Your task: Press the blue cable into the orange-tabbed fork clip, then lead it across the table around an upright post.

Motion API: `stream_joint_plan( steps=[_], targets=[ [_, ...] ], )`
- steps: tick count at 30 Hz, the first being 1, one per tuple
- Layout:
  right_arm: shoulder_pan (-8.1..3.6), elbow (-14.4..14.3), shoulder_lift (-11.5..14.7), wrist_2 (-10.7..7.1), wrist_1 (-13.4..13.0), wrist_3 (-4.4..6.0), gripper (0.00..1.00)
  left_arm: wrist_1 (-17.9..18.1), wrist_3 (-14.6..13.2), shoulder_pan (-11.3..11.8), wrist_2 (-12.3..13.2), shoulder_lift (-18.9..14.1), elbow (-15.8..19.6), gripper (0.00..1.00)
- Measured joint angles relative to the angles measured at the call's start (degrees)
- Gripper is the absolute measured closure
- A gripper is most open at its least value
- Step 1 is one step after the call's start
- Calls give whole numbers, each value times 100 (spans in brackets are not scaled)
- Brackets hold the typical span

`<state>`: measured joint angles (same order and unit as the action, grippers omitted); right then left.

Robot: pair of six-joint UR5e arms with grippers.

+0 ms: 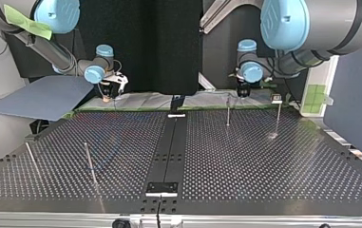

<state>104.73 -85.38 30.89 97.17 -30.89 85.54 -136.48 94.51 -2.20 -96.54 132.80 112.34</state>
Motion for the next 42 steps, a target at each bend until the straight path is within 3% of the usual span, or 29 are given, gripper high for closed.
stream_joint_plan(
  steps=[9, 15, 21, 30, 42],
  targets=[
    [1, -1, -1, 5, 19, 0, 100, 71, -23, -46, 11, -442, 464, 99],
    [0, -2, -1, 5, 26, 0, 100, 102, -131, -127, 30, -545, 695, 99],
    [-7, -1, 0, 5, 27, 0, 100, 179, -155, -173, 210, -555, 732, 99],
    [-10, -1, 0, 5, 29, 0, 100, 543, 28, -128, 595, -558, 733, 99],
    [-3, -1, 1, 5, 38, 0, 100, 594, 234, -110, 664, -558, 733, 99]
  ],
)
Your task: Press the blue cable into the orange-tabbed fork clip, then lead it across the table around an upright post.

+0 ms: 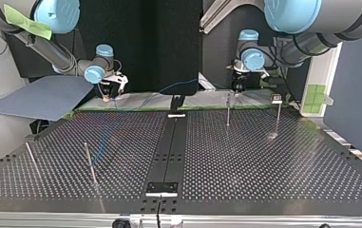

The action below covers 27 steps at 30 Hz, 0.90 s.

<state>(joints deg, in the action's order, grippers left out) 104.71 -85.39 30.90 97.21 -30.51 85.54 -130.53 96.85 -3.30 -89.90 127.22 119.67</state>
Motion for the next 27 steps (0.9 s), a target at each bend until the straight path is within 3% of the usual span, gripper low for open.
stream_joint_plan(
  steps=[27],
  targets=[
    [5, 8, 0, 9, 0, 0, 100, -203, 214, 3, 3, -2, -4, 99]
  ],
)
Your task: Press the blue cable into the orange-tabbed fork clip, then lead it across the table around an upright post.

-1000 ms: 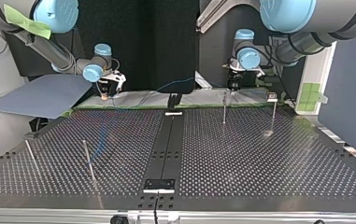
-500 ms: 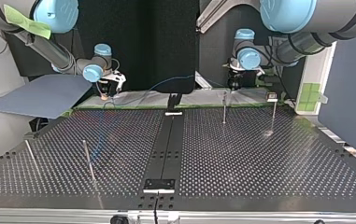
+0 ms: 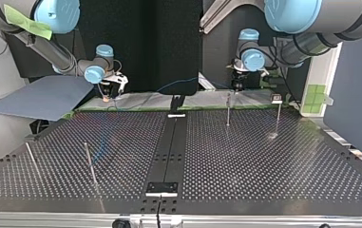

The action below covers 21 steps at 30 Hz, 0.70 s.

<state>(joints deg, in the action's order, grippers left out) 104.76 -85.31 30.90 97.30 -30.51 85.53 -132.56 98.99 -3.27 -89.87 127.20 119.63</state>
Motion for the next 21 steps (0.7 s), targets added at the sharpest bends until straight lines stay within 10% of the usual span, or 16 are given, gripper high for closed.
stream_joint_plan(
  steps=[21],
  targets=[
    [-1, -1, 0, -2, 0, 0, 100, -16, 310, 21, -21, -243, -4, 99]
  ],
)
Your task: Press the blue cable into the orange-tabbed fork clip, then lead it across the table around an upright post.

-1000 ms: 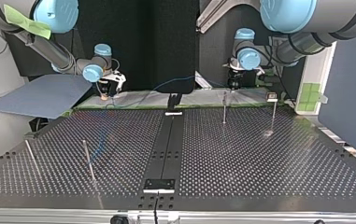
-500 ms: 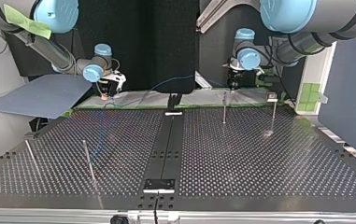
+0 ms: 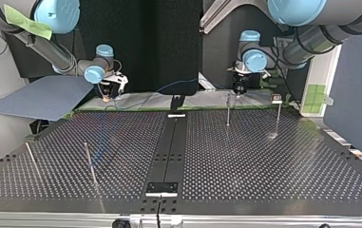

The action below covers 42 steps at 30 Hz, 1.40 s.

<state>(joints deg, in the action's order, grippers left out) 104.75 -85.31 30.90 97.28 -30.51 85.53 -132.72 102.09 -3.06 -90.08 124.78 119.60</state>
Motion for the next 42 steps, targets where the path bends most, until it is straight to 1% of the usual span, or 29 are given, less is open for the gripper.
stream_joint_plan(
  steps=[13, 22, 26, 30, 34, 42],
  targets=[
    [-10, 0, 0, 2, 0, 2, 100, -38, -2, -76, -15, 9, 0, 99],
    [-4, 0, 0, 2, 0, 0, 100, -46, 131, -72, -111, 13, -9, 99],
    [3, 0, 0, 2, 0, 0, 100, -86, 187, -80, -130, 47, -92, 99],
    [3, 0, 0, 2, 8, 0, 100, -230, 192, -107, -143, 159, -247, 99],
    [4, -1, 0, 2, 16, 0, 100, -320, 231, -118, -150, 196, -357, 99],
    [-9, 0, 0, 2, 17, 0, 100, -341, 314, -64, -142, 204, -409, 99]
  ],
)
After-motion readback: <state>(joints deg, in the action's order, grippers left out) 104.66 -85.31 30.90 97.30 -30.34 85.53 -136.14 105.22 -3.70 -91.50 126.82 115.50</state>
